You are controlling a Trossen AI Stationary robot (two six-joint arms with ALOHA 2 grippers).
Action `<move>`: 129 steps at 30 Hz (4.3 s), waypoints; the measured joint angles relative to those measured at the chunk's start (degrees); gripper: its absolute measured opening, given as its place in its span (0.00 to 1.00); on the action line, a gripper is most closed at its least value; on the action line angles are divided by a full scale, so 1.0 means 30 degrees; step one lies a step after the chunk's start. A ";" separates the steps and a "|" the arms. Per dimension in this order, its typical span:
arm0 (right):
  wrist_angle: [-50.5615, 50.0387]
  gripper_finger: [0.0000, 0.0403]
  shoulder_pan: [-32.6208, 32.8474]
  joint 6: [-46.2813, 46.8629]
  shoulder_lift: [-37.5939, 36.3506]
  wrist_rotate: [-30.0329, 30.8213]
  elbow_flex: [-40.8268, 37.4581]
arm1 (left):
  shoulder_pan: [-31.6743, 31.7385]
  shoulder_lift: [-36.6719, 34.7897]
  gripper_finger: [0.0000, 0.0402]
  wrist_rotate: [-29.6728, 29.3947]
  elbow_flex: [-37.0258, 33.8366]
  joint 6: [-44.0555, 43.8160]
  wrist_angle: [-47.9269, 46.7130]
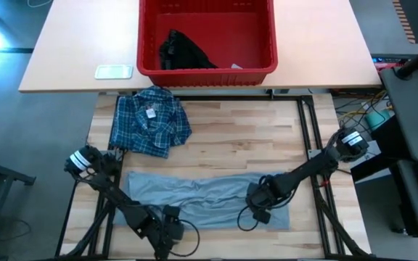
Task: Fold Laundry from Bin
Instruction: Fold the gray shirt
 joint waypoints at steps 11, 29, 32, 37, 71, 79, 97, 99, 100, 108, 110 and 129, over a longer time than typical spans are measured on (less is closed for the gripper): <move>0.2631 0.02 0.0659 -0.0660 -0.1223 0.0270 -0.0044 | 0.1593 -0.0334 0.57 0.0000 0.4014 -0.0251 -0.5012; 0.3846 0.02 0.2065 0.4804 -0.5038 0.0896 -0.5799 | 0.9863 -0.0349 0.57 -0.0634 0.1578 -0.0777 -0.2185; 0.4163 0.02 0.2065 0.5425 -0.6843 0.1774 -0.5712 | 1.0858 -0.0356 0.57 -0.0186 0.3353 0.0571 -0.3966; 0.9435 0.02 0.1985 0.3863 -0.7309 0.3960 -0.5714 | 1.0180 -0.0569 0.57 0.0541 0.6451 0.3596 -0.6997; 2.0250 0.02 -0.1505 -0.8127 0.7141 0.4000 0.2072 | 0.2475 0.3489 0.57 -0.3365 0.5270 0.0469 -0.1090; 1.9735 0.02 -0.1556 -0.7574 0.7134 0.4007 0.1829 | 0.2656 0.3928 0.57 -0.4144 0.5013 0.0532 -0.0929; 1.7827 0.02 -0.2482 -0.7640 0.6398 0.3971 0.1690 | 0.1188 0.4378 0.57 -0.3364 0.5146 -0.0639 -0.0710; 1.7832 0.02 -0.2489 -0.7647 0.6384 0.3994 0.1683 | 0.1024 0.4131 0.57 -0.2862 0.5318 -0.0587 -0.1303; 1.7847 0.02 -0.2484 -0.7647 0.6384 0.3969 0.1688 | 0.1011 0.4036 0.57 -0.2623 0.5415 -0.0566 -0.1565; 1.7857 0.02 -0.1784 -0.7443 0.5803 0.3359 0.1785 | 0.1528 0.3039 0.57 -0.3240 0.5799 -0.0999 -0.3459; 1.7926 0.02 -0.1289 -0.7452 0.5454 0.3592 0.1783 | 0.1591 0.2789 0.57 -0.3970 0.5570 -0.1167 -0.3998; 1.8288 0.02 0.0658 -0.6620 0.5793 0.3226 0.1975 | -0.0646 0.1895 0.52 -0.1504 0.3141 -0.1947 -0.2928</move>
